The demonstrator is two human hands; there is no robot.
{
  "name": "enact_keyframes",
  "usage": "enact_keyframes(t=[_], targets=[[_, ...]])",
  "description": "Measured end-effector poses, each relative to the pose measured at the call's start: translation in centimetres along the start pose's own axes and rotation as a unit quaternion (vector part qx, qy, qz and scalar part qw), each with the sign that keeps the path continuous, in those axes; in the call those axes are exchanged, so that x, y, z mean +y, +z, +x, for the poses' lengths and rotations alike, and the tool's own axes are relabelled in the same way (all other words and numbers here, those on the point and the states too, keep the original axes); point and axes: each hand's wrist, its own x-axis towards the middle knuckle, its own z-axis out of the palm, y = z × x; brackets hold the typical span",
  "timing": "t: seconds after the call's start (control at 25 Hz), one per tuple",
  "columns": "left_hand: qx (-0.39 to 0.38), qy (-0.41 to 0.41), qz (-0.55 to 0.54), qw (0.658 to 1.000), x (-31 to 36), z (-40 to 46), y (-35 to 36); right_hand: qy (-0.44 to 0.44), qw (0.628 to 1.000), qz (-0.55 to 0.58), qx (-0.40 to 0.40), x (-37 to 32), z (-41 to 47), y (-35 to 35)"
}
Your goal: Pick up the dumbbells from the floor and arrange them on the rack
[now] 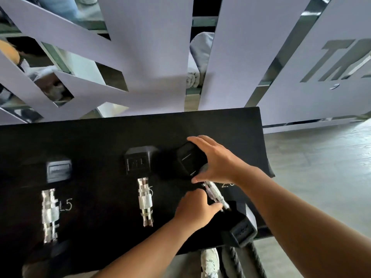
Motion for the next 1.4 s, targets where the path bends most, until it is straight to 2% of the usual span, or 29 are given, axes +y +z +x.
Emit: enact_keyframes(t=[0.12, 0.2, 0.28, 0.4, 0.52, 0.76, 1.04, 1.16, 1.28, 1.4], targets=[[0.054, -0.045, -0.082, 0.994, 0.9, 0.6, 2.1, -0.049, 0.998, 0.035, -0.009, 0.6, 0.8, 1.0], [0.095, -0.077, -0.118, 0.985, 1.5, 0.7, 3.4, -0.078, 0.996, 0.052, 0.013, 1.0, 1.1, 1.3], [0.129, -0.105, -0.126, 0.978, 2.2, 0.5, 4.1, -0.093, 0.992, 0.072, 0.04, 1.3, 1.3, 1.6], [0.162, -0.105, -0.123, 0.973, 2.9, 0.2, 4.4, -0.114, 0.989, 0.083, 0.054, 1.5, 1.3, 1.6], [0.15, -0.078, -0.074, 0.983, 3.7, 0.9, 4.7, -0.095, 0.986, 0.097, 0.101, 2.9, 0.6, 0.9], [0.106, -0.007, -0.014, 0.994, 6.7, 2.5, 6.1, 0.026, 0.969, 0.13, 0.209, 8.7, -3.0, -1.4], [0.082, 0.012, 0.023, 0.996, 7.0, 3.1, 5.7, 0.035, 0.97, 0.131, 0.202, 9.5, -3.7, -1.5], [0.04, 0.023, 0.015, 0.999, 7.0, 3.0, 5.1, 0.043, 0.974, 0.129, 0.183, 9.4, -3.6, -1.5], [0.018, 0.026, 0.008, 0.999, 6.6, 2.2, 2.3, 0.06, 0.982, 0.11, 0.144, 8.5, -4.2, -2.9], [0.06, 0.013, -0.003, 0.998, 5.7, 1.5, -3.7, 0.056, 0.983, 0.032, 0.174, 6.3, -4.3, -5.4]])
